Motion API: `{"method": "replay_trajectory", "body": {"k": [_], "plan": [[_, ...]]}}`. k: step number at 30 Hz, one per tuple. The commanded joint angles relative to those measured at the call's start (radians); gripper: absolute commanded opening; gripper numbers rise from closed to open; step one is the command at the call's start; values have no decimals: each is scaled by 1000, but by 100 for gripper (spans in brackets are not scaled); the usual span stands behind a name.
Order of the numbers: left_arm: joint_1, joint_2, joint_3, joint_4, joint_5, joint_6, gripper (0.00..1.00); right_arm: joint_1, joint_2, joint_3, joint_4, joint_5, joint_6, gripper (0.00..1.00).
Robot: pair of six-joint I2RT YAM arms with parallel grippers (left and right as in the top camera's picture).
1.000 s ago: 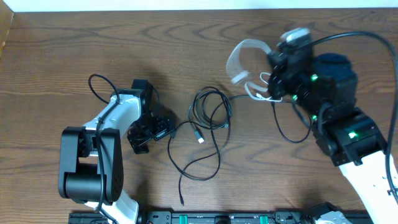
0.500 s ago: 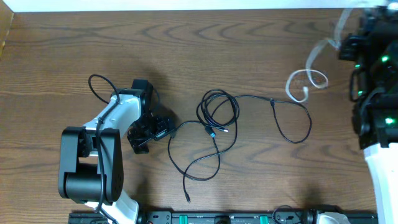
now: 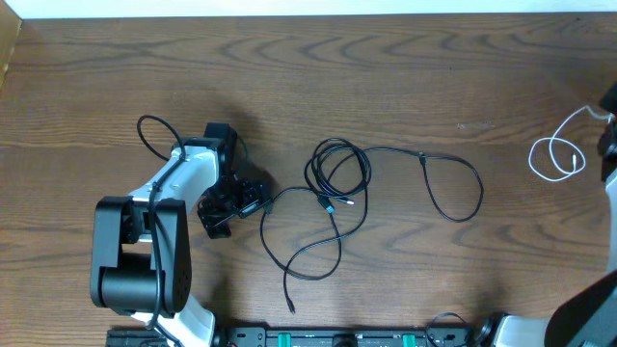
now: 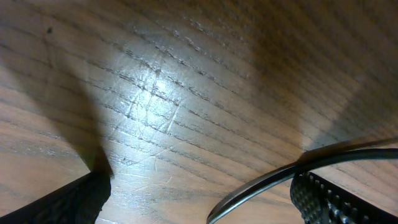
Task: Untangle cables
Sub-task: 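Lower the white cable at the right edge and open the right gripper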
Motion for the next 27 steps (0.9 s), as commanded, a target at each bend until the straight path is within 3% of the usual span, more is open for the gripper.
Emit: {"method": "replay_trajectory", "body": {"k": [1, 10, 14, 17, 19, 22, 27], "plan": [[1, 23, -11, 20, -34, 26, 98, -40, 53, 12, -25, 2, 96, 1], [1, 23, -11, 20, -34, 26, 98, -52, 168, 12, -151, -45, 249, 3], [1, 23, -11, 20, -33, 26, 98, -53, 216, 12, -197, -61, 299, 11], [1, 23, -11, 20, -33, 26, 98, -52, 270, 12, -203, -113, 299, 54], [1, 23, -11, 20, -34, 26, 98, -53, 296, 12, -206, -142, 298, 75], [1, 23, -11, 20, -33, 26, 98, -52, 319, 12, -216, -149, 299, 90], [1, 23, -11, 20, -34, 26, 98, -53, 340, 12, -244, -149, 299, 93]]}}
